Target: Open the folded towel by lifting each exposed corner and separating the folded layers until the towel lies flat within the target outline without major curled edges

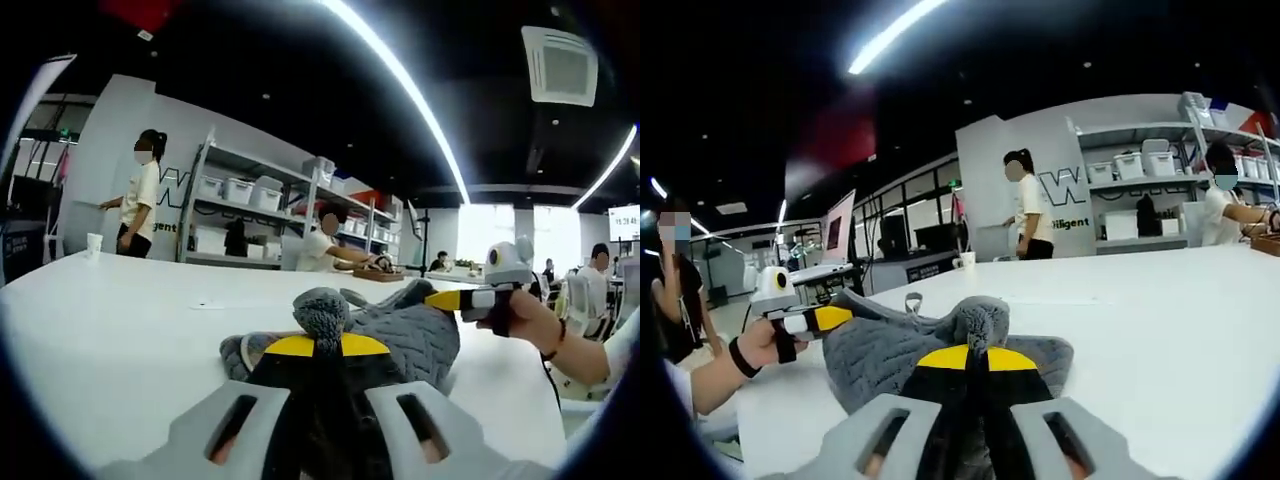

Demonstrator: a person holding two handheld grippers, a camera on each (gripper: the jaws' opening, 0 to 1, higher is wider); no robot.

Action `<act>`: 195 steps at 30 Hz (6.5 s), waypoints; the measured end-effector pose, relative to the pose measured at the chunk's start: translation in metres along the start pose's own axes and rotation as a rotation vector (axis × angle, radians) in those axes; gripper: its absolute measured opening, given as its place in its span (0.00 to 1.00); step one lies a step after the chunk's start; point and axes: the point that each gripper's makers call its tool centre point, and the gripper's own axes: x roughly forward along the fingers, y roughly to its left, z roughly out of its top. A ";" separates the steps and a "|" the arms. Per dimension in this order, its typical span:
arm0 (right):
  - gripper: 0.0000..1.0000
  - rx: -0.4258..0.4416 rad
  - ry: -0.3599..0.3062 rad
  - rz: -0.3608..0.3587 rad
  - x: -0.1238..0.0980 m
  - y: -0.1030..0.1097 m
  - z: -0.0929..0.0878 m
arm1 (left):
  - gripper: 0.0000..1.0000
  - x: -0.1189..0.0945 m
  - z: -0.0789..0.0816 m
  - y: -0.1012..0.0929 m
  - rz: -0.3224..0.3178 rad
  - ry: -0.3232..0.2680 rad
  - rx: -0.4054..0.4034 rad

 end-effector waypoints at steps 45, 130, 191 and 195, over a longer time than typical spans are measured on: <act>0.00 -0.066 -0.070 0.063 -0.042 0.042 -0.003 | 0.03 -0.049 -0.007 -0.041 -0.030 -0.022 0.038; 0.02 -0.268 0.067 0.211 -0.120 0.087 -0.074 | 0.17 -0.126 -0.051 -0.094 -0.147 0.170 0.149; 0.00 -0.352 0.085 0.265 -0.139 0.092 -0.058 | 0.19 -0.156 -0.049 -0.098 -0.260 0.251 0.201; 0.00 -0.376 0.076 0.299 -0.137 0.108 -0.054 | 0.20 -0.156 -0.050 -0.096 -0.248 0.262 0.223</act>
